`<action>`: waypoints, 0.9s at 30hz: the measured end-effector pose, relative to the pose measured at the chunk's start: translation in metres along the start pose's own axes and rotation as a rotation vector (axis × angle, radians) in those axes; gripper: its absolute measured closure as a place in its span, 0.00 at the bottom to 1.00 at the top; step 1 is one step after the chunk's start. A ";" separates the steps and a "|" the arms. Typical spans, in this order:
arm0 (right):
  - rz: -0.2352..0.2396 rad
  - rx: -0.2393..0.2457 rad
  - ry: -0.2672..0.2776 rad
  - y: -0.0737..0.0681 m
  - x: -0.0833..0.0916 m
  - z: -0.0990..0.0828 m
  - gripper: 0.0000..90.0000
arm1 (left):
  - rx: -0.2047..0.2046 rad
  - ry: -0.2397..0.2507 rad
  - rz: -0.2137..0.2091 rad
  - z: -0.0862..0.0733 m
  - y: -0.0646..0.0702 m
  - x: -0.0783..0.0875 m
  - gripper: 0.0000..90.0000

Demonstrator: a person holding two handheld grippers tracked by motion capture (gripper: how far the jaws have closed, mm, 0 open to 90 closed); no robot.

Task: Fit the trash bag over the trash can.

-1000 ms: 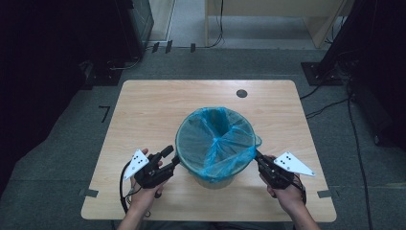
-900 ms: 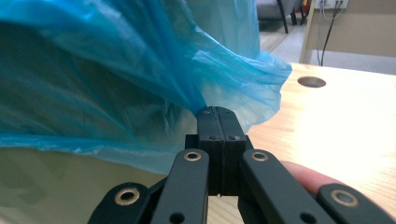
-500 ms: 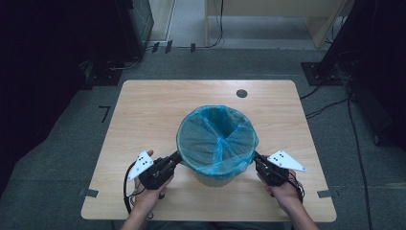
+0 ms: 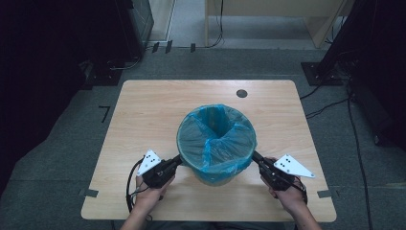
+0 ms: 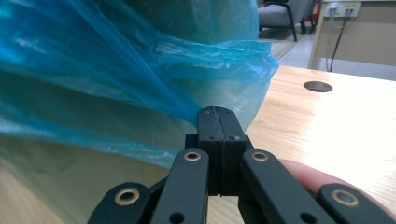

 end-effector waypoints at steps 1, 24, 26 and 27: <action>0.005 0.001 -0.002 0.000 0.000 -0.001 1.00 | -0.014 -0.009 -0.012 -0.001 0.002 0.000 1.00; -0.261 0.041 -0.367 0.031 -0.020 -0.054 1.00 | 0.040 -0.291 0.312 -0.034 -0.046 -0.008 1.00; -0.280 0.024 -0.387 0.036 -0.020 -0.057 1.00 | 0.036 -0.296 0.334 -0.035 -0.049 -0.008 1.00; -0.288 0.023 -0.392 0.038 -0.020 -0.058 1.00 | 0.026 -0.297 0.346 -0.035 -0.051 -0.007 1.00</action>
Point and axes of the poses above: each handheld gripper's, and its own axes: x roughly backward along the jaws, z roughly out of its top, y roughly to its right, the point moved 4 cm from there along -x, roughly forward along the jaws, and after that the axes turned 9 degrees about y, right-handed, at the moved point
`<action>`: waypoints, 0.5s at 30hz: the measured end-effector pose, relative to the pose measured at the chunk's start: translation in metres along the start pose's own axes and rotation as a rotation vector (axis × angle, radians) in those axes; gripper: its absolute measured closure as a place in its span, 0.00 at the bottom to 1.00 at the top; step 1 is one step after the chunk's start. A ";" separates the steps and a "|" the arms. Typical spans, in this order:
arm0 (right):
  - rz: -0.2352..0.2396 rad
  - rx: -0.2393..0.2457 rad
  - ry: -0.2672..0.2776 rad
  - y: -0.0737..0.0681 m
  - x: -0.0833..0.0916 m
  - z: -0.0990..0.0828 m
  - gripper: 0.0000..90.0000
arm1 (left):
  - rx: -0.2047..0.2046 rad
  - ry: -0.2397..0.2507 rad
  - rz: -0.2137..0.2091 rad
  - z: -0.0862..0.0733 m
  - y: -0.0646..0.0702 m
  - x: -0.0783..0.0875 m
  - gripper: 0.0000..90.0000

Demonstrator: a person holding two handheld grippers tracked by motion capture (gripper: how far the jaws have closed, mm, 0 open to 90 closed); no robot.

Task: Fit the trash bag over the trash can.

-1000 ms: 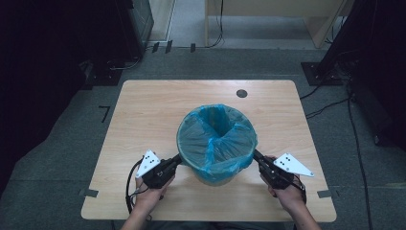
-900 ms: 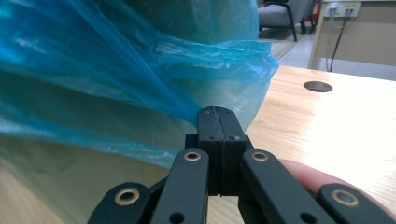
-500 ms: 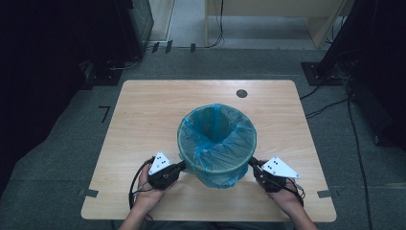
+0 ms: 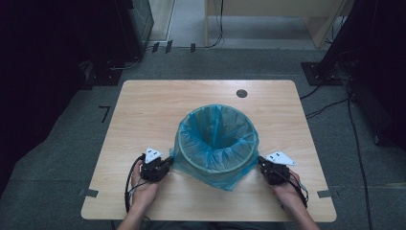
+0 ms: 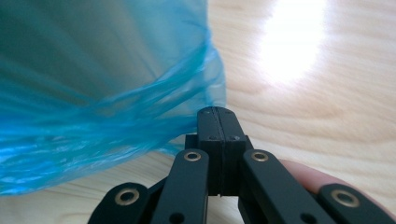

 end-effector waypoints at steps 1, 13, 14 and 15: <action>-0.005 -0.001 -0.001 0.002 0.000 -0.001 1.00 | -0.012 0.000 0.014 0.000 -0.002 0.000 1.00; 0.020 0.089 0.035 0.000 0.000 -0.004 0.95 | -0.011 0.024 0.034 0.001 -0.009 0.001 0.76; 0.063 0.070 0.059 0.000 0.002 -0.003 0.89 | 0.001 0.046 0.027 0.001 -0.009 0.003 0.64; 0.096 0.048 0.068 0.000 0.004 -0.002 0.84 | 0.015 0.078 -0.001 0.002 -0.010 0.005 0.57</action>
Point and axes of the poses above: each handheld gripper's, and its own axes: x roughly backward along the jaws, z roughly out of its top, y roughly to its right, the point moved 4 cm from there along -x, roughly forward along the jaws, and after that the axes turned 9 degrees about y, right-handed, at the moved point
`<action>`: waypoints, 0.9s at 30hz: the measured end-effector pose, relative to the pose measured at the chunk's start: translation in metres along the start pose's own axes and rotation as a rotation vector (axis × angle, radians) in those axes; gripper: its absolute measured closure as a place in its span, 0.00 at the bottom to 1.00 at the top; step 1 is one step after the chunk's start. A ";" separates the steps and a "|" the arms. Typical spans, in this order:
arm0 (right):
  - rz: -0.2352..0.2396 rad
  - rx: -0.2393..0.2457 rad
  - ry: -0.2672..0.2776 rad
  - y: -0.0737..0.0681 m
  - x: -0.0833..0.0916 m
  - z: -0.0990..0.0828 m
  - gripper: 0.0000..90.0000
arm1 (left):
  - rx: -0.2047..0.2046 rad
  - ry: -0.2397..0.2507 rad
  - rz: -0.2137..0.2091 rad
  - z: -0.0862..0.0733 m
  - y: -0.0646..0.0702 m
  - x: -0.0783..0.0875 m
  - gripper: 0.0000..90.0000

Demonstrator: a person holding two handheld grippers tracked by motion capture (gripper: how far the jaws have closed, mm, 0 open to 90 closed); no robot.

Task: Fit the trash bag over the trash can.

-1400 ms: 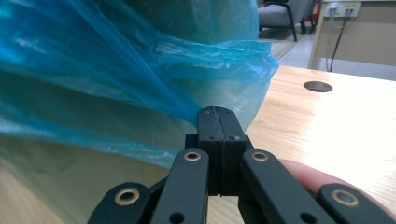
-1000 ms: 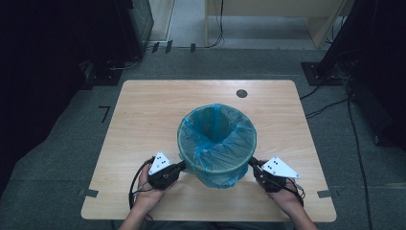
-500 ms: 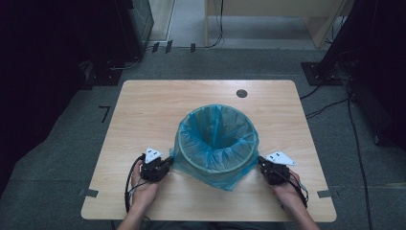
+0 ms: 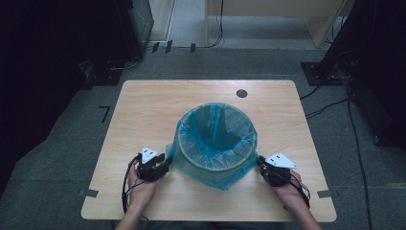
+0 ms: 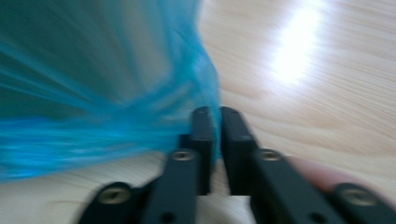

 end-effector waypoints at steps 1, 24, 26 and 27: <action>0.050 -0.015 0.021 0.000 0.002 0.002 0.76 | -0.002 0.021 -0.014 0.001 -0.001 0.001 0.49; 0.177 -0.035 0.294 0.021 0.045 0.032 0.43 | -0.056 0.199 -0.135 0.020 -0.022 0.032 0.10; 0.171 -0.037 0.303 0.020 0.047 0.034 0.52 | -0.050 0.201 -0.115 0.020 -0.025 0.033 0.10; 0.170 -0.034 0.311 0.019 0.048 0.036 0.60 | -0.047 0.193 -0.098 0.020 -0.028 0.033 0.10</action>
Point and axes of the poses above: each handheld gripper's, and its own axes: x roughly backward along the jaws, z roughly out of its top, y roughly to its right, the point moved 4 cm from there along -x, roughly forward along the jaws, and after that the axes turned 9 degrees about y, right-handed, at the moved point
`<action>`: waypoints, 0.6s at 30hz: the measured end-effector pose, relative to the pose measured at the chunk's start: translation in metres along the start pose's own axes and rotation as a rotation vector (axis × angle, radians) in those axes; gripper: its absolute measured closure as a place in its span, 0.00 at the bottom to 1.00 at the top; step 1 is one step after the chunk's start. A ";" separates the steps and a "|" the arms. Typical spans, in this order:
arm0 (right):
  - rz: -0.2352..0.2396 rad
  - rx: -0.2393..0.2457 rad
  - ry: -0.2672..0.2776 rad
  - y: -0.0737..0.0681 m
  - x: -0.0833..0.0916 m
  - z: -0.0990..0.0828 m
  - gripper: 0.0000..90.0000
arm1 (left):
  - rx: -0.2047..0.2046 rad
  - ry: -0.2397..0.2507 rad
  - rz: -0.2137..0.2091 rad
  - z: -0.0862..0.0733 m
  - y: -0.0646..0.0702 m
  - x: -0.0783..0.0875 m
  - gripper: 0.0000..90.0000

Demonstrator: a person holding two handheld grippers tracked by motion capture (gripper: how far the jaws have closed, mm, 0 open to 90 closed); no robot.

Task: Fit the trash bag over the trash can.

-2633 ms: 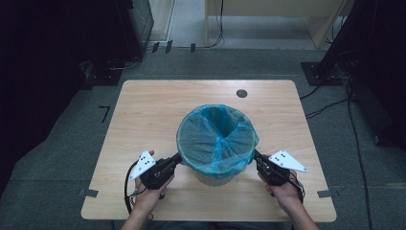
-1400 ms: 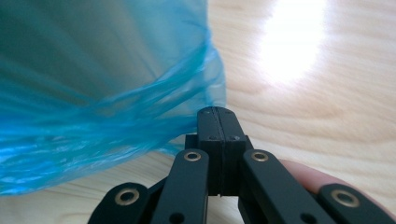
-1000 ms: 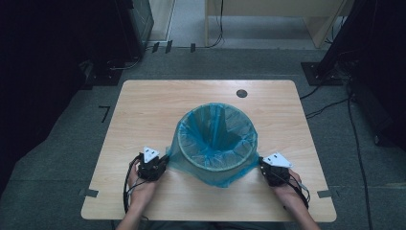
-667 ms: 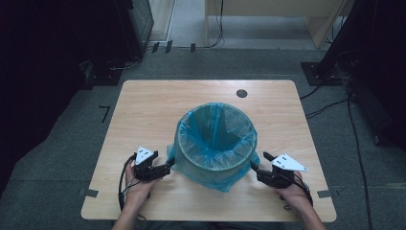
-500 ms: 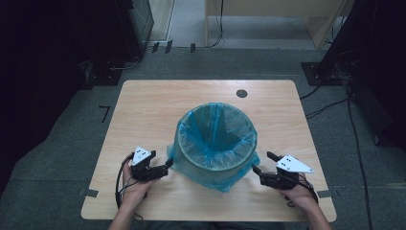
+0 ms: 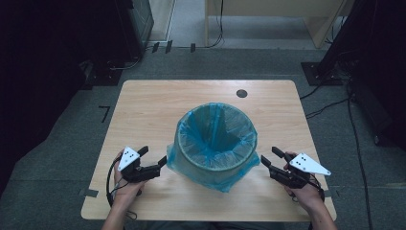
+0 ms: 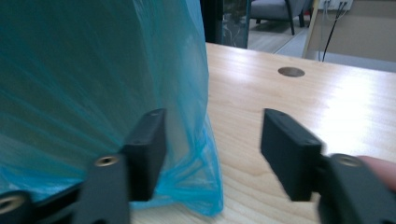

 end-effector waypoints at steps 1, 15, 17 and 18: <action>0.002 0.002 0.009 -0.001 0.000 0.002 0.68 | 0.007 -0.003 0.012 0.000 -0.003 0.001 0.10; 0.076 0.039 0.098 -0.001 0.006 0.046 1.00 | 0.001 -0.134 0.147 -0.017 -0.041 0.030 0.00; 0.113 0.059 0.115 -0.003 0.006 0.054 1.00 | -0.001 -0.166 0.159 -0.022 -0.045 0.032 0.00; 0.132 0.070 0.127 -0.004 0.006 0.058 1.00 | -0.001 -0.166 0.159 -0.022 -0.045 0.032 0.00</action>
Point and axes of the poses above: each handheld gripper's, and its own axes: x roughly backward along the jaws, z roughly out of its top, y roughly to its right, the point moved 4 cm from there along -x, roughly forward along the jaws, and after that the axes turned 9 degrees about y, right-handed, at the moved point
